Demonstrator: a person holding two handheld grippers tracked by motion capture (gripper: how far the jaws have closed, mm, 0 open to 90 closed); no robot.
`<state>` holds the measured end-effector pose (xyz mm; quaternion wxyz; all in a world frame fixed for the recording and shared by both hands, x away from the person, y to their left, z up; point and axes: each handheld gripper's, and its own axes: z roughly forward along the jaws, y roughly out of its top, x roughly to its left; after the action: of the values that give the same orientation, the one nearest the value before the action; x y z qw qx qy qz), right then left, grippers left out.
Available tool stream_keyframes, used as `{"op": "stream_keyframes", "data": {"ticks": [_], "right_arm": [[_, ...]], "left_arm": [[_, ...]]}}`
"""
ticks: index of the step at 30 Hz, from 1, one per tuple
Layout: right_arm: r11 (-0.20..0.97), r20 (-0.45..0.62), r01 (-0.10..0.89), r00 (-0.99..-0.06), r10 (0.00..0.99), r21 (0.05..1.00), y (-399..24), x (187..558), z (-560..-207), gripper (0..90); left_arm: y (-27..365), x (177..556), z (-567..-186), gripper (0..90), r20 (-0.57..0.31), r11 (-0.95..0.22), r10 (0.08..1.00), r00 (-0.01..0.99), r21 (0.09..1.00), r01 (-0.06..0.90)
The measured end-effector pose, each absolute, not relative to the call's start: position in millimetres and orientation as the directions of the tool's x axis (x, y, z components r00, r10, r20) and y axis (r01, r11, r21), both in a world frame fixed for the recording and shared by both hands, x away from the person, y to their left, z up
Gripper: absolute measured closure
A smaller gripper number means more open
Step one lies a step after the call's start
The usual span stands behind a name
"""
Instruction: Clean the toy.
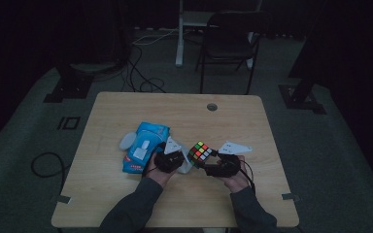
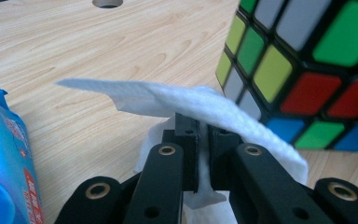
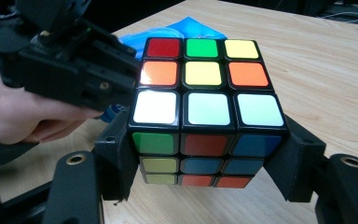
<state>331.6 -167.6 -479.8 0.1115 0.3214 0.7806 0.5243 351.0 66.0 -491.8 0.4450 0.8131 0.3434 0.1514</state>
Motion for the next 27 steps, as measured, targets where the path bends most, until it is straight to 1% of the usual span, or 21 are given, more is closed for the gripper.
{"op": "stream_keyframes", "data": {"ticks": [3, 10, 14, 18, 21, 27], "right_arm": [[0.24, 0.17, 0.383, -0.776, 0.607, 0.892, -166, 330, -481, 34.7], [0.197, 0.2, 0.391, -0.767, 0.609, 0.899, -169, 332, -480, 34.7], [0.156, 0.235, 0.404, -0.76, 0.606, 0.901, -172, 333, -480, 34.8], [0.15, 0.235, 0.4, -0.759, 0.607, 0.904, -171, 333, -479, 34.7], [0.124, 0.262, 0.413, -0.754, 0.603, 0.902, -172, 335, -479, 34.8], [0.108, 0.275, 0.421, -0.744, 0.608, 0.901, -172, 336, -480, 34.7]], "left_arm": [[65, 353, -492, 85.8, -0.063, -0.365, 0.691, 0.72, 0.829, 0.424], [62, 352, -500, 85.9, -0.112, -0.342, 0.674, 0.73, 0.828, 0.443], [55, 349, -502, 86.0, -0.109, -0.358, 0.651, 0.752, 0.829, 0.43], [48, 344, -502, 86.0, -0.104, -0.364, 0.624, 0.774, 0.838, 0.406], [44, 341, -502, 86.0, -0.103, -0.365, 0.609, 0.787, 0.844, 0.393], [38, 335, -503, 86.0, -0.101, -0.372, 0.583, 0.806, 0.849, 0.376]]}}
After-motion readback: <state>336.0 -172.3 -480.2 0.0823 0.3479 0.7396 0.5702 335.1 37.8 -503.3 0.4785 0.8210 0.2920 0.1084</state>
